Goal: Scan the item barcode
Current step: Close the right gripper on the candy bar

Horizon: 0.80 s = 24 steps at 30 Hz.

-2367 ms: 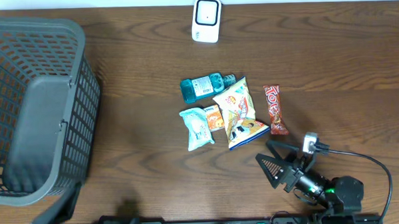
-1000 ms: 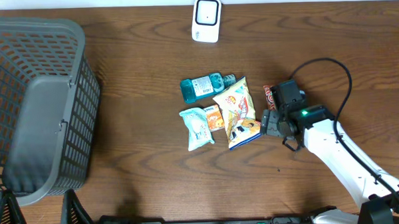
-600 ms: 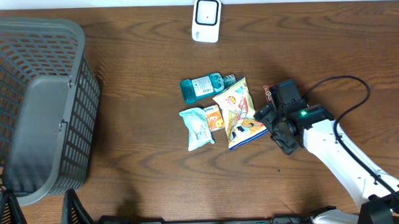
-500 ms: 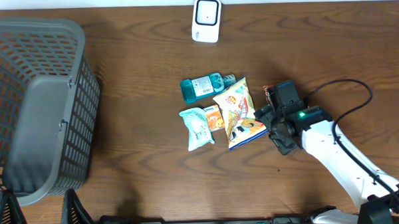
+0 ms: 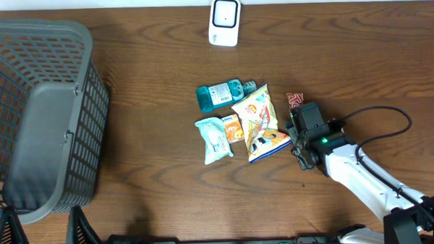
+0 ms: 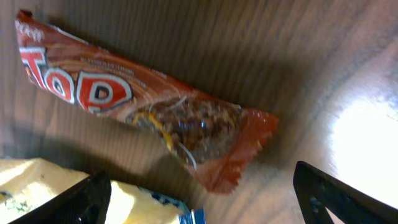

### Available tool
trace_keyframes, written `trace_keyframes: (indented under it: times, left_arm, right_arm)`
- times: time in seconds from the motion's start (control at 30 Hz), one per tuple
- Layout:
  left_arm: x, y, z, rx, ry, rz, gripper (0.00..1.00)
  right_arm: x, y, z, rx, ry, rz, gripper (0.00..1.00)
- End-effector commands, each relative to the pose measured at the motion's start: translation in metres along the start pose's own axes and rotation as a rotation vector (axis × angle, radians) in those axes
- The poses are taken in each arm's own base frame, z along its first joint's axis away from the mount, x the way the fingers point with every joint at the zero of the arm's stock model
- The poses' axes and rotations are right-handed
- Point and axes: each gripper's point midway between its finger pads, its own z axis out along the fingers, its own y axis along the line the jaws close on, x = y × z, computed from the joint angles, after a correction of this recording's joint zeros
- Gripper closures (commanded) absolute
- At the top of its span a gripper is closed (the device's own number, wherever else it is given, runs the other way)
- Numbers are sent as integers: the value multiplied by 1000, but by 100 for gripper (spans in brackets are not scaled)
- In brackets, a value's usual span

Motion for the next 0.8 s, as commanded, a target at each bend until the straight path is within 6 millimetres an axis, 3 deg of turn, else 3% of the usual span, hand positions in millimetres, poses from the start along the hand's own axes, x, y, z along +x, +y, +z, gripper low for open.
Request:
trace_keyframes:
  times: [0.0, 0.1, 0.2, 0.27, 0.37, 0.43, 0.63, 0.77]
  left_arm:
    - [-1, 1, 0, -3, -5, 11, 2]
    - [-1, 1, 0, -3, -5, 11, 2]
    - [-1, 1, 0, -3, -5, 11, 2]
    - [-1, 1, 0, -3, -5, 11, 2]
    - [-1, 1, 0, -3, -5, 11, 2]
    - [-1, 1, 0, -3, -5, 11, 2]
    - [-1, 1, 0, -3, -5, 12, 2]
    - [-1, 1, 0, -3, -5, 12, 2]
  right_arm:
    - [-10, -10, 6, -10, -72, 27, 15]
    - [-9, -17, 14, -38, -74, 34, 26]
    - [-8, -22, 17, -37, -74, 34, 44]
    - [-10, -25, 17, -31, -86, 32, 58]
    - [-12, -24, 17, -32, -96, 32, 89]
    - [-10, -24, 17, -32, -88, 31, 99]
    - [10, -17, 11, -56, 37, -74, 99]
    - [10, -6, -16, -71, 105, -46, 99]
